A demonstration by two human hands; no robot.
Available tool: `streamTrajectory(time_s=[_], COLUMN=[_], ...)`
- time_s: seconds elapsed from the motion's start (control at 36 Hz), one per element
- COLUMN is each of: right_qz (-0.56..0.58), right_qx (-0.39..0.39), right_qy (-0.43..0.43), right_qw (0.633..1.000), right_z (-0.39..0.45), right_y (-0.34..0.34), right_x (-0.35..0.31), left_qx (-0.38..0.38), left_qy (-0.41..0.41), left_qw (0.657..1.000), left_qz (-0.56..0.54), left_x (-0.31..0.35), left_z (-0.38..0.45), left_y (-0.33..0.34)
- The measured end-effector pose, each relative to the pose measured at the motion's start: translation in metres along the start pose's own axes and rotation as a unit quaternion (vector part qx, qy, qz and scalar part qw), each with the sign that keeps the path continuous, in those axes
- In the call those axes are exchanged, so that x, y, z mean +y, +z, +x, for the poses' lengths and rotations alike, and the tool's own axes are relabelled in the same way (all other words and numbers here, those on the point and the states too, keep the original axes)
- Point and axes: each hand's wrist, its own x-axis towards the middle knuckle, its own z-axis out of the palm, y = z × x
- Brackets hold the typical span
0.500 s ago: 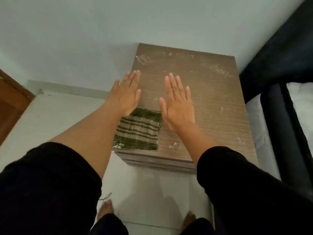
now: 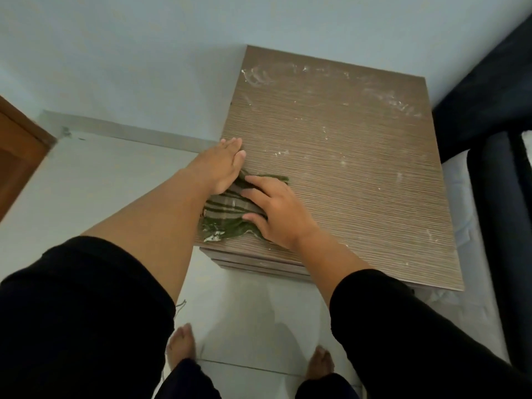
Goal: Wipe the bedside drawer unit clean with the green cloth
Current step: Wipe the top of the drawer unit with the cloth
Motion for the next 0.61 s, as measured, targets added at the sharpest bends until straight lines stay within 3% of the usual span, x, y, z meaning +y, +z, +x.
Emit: streamTrajectory(time_s=[0.31,0.5,0.61], right_qz=[-0.041,-0.070,-0.092], right_qx=[0.142,0.090,0.097], right_qy=[0.023,0.134,0.170], right_qw=[0.989,0.984,0.976], right_z=[0.061,0.123,0.164], right_y=[-0.034,-0.074,-0.082], right_x=[0.015,0.057,0.081], left_qx=[0.038,0.037,0.030], left_qy=[-0.064,-0.100,-0.143], left_qw=[0.988,0.973,0.955], left_qz=[-0.137,-0.207,-0.260], left_x=[0.001,0.000,-0.002], left_z=[0.023,0.060,0.093], left_y=[-0.028,-0.043,-0.054])
